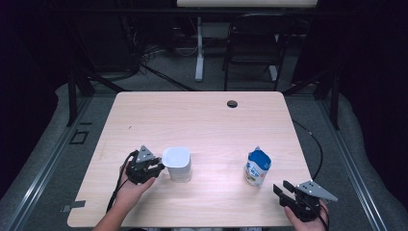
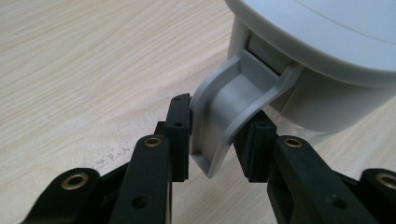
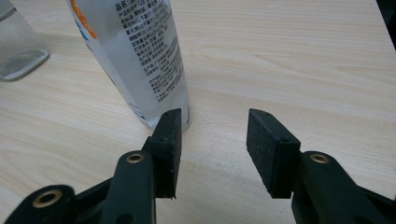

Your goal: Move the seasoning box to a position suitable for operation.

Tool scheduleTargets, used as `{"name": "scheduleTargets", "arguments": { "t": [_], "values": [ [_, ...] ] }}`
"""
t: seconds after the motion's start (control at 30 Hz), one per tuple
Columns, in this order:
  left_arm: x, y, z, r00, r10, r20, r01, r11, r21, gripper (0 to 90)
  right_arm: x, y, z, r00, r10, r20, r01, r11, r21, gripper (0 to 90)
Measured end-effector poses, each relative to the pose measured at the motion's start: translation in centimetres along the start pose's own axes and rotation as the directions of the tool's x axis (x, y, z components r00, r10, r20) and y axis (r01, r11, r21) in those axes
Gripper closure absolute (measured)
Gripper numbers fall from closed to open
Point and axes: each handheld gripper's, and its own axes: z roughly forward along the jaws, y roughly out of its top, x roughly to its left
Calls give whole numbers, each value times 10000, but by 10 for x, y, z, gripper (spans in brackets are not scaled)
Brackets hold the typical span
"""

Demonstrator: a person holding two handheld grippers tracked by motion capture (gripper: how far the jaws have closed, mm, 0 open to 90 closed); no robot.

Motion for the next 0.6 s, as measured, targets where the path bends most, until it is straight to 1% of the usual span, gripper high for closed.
{"name": "scheduleTargets", "arguments": {
  "t": [0.03,0.13,0.17,0.27,0.33,0.43,0.47,0.5,0.53,0.6],
  "values": [
    [-2,0,-1,10000,46,-50,-45,10000,72,697,0,0,1,10000,25,-49,-25,10000,-4,563],
    [-3,-1,-2,9999,61,-101,-60,9999,90,703,1,0,2,10000,3,-80,-3,10000,13,569],
    [-5,-2,-3,9998,32,-203,-31,10000,41,705,1,0,2,9999,-12,-110,13,10000,28,578],
    [-6,-3,-4,9998,70,-189,-69,10000,39,707,2,0,1,9999,-80,-110,81,9999,100,588],
    [-9,-3,-5,9998,111,-178,-109,9999,89,708,3,1,1,9995,-168,-278,170,9998,60,614],
    [-16,-4,-6,9997,229,25,-229,9997,102,710,6,2,0,9988,-356,-343,356,9994,-3,624],
    [-16,-4,-6,9997,229,25,-229,9997,102,711,6,2,0,9988,-356,-343,356,9994,-3,624],
    [-21,-3,-7,9994,296,165,-297,9995,71,712,8,3,0,9984,-431,-367,432,9991,22,624],
    [-24,-3,-8,9989,418,220,-420,9991,71,713,9,3,0,9981,-492,-375,493,9988,24,623],
    [-31,-3,-8,9985,462,289,-462,9989,-34,716,10,3,1,9974,-559,-447,563,9984,87,623]
  ]
}}
